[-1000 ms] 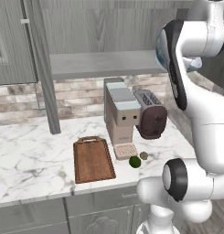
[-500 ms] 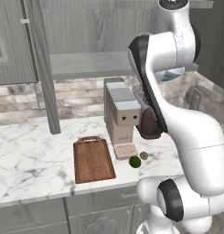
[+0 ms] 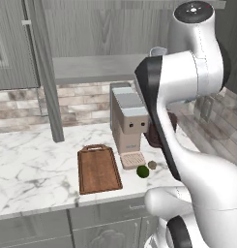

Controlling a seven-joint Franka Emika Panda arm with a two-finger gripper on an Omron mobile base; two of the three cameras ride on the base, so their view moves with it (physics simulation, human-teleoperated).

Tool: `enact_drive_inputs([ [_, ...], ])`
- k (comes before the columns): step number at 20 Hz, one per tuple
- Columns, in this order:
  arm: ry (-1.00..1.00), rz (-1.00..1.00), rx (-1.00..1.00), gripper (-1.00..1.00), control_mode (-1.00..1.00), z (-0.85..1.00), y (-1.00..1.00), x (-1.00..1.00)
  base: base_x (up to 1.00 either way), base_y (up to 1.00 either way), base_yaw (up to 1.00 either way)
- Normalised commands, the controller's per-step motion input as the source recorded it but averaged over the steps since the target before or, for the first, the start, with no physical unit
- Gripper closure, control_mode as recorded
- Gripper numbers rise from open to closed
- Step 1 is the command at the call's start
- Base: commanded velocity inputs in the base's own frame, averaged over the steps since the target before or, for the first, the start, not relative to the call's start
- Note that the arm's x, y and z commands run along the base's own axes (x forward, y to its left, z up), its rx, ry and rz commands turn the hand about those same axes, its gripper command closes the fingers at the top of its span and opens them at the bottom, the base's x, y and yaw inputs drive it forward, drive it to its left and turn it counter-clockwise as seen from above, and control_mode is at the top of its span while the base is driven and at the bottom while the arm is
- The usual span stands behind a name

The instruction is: Open the cabinet. Place the bowl and condiment on the counter. Then place the lime and garlic on the cutting board.

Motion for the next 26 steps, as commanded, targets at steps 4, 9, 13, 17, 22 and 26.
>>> enact_drive_inputs([
  [4,0.03,0.0,-0.08,1.0,-1.0,-0.12,0.31,-0.47,0.0,0.0,0.0],
  [9,0.02,0.0,-0.06,1.0,-1.0,-0.2,0.34,-0.1,0.0,0.0,0.0],
  [13,0.0,0.02,-0.04,1.0,-1.0,-0.27,0.28,0.0,0.0,0.0,0.0],
  [17,0.0,0.03,-0.03,1.0,-1.0,-0.31,0.2,0.0,0.0,0.0,0.0],
  [22,0.0,0.04,-0.02,1.0,-1.0,-0.39,0.11,0.0,0.0,0.0,0.0],
  [26,0.0,0.04,0.0,1.0,-1.0,-0.34,0.11,0.0,0.0,0.0,0.0],
])
